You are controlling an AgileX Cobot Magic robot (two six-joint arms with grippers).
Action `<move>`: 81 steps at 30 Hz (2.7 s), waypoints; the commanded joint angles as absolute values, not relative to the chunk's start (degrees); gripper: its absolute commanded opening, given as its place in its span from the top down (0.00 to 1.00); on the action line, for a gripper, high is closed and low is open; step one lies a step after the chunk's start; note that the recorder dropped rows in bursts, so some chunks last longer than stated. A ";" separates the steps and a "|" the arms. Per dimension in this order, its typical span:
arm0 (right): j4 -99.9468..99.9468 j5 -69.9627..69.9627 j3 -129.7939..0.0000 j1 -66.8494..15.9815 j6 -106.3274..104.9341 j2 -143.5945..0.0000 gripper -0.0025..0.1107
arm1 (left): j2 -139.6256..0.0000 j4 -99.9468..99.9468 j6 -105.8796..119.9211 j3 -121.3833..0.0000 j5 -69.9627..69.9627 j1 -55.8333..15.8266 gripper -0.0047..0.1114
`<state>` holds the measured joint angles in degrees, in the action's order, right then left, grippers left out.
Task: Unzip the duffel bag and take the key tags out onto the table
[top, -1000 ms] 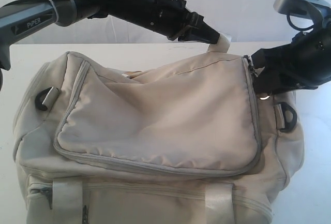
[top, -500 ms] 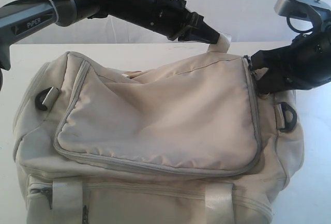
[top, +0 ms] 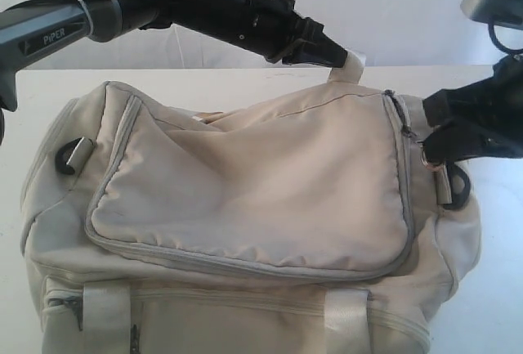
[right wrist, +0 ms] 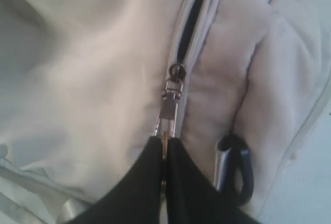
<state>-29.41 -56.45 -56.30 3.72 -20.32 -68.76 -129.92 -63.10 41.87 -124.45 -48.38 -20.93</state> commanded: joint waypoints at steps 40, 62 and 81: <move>-57.06 -56.70 -19.82 -5.23 -25.67 -48.34 0.98 | -128.52 -65.96 40.41 -124.78 -47.97 -18.94 0.96; -56.11 -58.27 -20.51 -5.31 -26.25 -53.13 0.64 | -121.02 -47.47 33.61 -124.55 -69.96 -13.48 0.52; -33.02 -69.96 -41.53 -5.31 -19.90 -53.13 0.45 | -92.14 -45.56 39.93 -87.20 -69.96 -14.65 0.54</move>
